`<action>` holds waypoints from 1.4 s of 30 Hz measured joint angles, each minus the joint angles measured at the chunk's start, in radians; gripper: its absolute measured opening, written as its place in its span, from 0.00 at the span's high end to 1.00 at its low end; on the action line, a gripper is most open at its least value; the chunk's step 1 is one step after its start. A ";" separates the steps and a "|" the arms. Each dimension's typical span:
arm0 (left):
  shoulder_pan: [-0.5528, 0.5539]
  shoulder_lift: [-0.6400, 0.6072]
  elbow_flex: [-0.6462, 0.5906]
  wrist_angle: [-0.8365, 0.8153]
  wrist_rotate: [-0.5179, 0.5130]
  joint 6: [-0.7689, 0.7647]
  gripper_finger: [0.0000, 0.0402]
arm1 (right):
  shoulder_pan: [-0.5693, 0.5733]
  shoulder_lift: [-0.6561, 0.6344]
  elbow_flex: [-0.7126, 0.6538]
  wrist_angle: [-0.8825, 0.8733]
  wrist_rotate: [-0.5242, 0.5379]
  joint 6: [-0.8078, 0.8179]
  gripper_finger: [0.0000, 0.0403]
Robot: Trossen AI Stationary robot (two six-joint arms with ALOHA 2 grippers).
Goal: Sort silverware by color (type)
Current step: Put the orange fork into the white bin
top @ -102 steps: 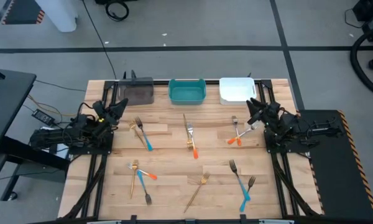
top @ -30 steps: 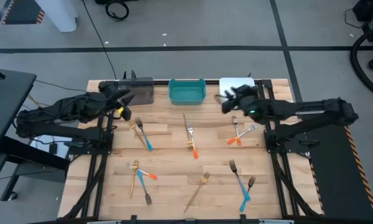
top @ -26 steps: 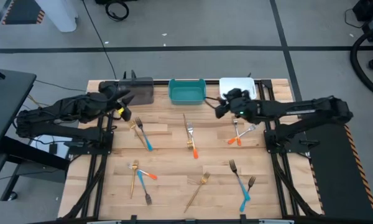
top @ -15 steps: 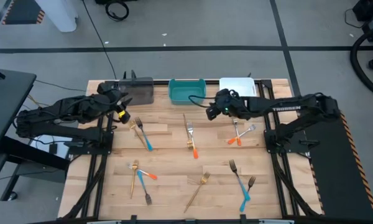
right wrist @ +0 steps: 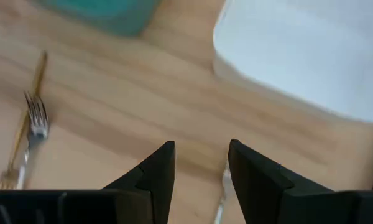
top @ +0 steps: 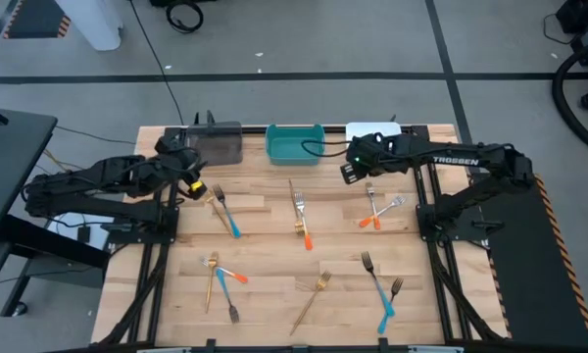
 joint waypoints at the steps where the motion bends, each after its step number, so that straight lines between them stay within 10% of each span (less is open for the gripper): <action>1: 0.000 0.000 -0.017 0.011 0.000 -0.011 0.64 | 0.000 0.003 0.000 -0.016 -0.016 0.002 0.61; 42: 0.000 0.000 -0.036 0.057 0.001 0.010 0.64 | 0.011 0.150 0.000 -0.276 -0.277 0.118 0.61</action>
